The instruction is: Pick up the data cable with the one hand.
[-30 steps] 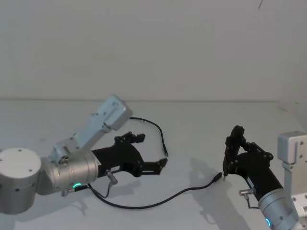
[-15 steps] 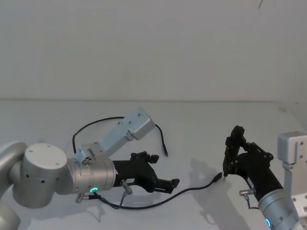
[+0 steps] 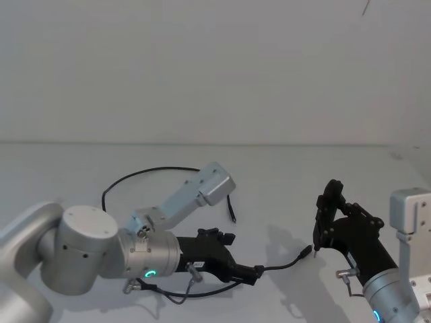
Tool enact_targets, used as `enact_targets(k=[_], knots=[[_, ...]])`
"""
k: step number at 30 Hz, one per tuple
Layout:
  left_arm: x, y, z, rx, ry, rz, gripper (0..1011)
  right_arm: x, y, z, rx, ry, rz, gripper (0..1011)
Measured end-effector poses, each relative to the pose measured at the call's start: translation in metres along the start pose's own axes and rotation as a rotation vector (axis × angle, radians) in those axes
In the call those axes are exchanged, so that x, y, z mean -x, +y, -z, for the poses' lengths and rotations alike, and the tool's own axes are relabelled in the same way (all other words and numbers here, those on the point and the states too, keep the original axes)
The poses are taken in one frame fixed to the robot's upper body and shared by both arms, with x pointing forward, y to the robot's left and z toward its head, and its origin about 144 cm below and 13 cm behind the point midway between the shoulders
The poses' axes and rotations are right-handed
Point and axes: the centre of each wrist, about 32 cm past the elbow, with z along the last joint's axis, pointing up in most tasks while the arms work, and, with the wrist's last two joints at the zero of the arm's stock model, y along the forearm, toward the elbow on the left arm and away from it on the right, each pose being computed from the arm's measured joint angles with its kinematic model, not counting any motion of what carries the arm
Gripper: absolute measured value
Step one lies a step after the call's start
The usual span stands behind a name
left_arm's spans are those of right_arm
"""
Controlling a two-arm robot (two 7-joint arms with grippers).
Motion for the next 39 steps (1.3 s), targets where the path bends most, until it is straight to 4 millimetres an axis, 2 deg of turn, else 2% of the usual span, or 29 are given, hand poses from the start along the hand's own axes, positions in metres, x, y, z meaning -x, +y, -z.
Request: enact_targets(k=[13,16,24,29,32,39], knots=[[0.006,-0.014,-0.005,-0.046,0.008,0.003,1001,0.0,0.0,0.0,0.0,0.0,0.0,279],[0.007,-0.016,-0.006,-0.054,0.007,0.001,962,0.0,0.0,0.0,0.0,0.0,0.0,279],[0.009,-0.02,-0.007,-0.069,0.005,-0.003,765,0.0,0.0,0.0,0.0,0.0,0.0,279],[0.01,-0.021,-0.007,-0.074,0.005,-0.005,581,0.0,0.0,0.0,0.0,0.0,0.0,279],[0.01,-0.022,-0.007,-0.075,0.005,-0.005,519,0.0,0.0,0.0,0.0,0.0,0.0,279],[0.01,-0.022,-0.007,-0.078,0.005,-0.005,281,0.0,0.0,0.0,0.0,0.0,0.0,279]])
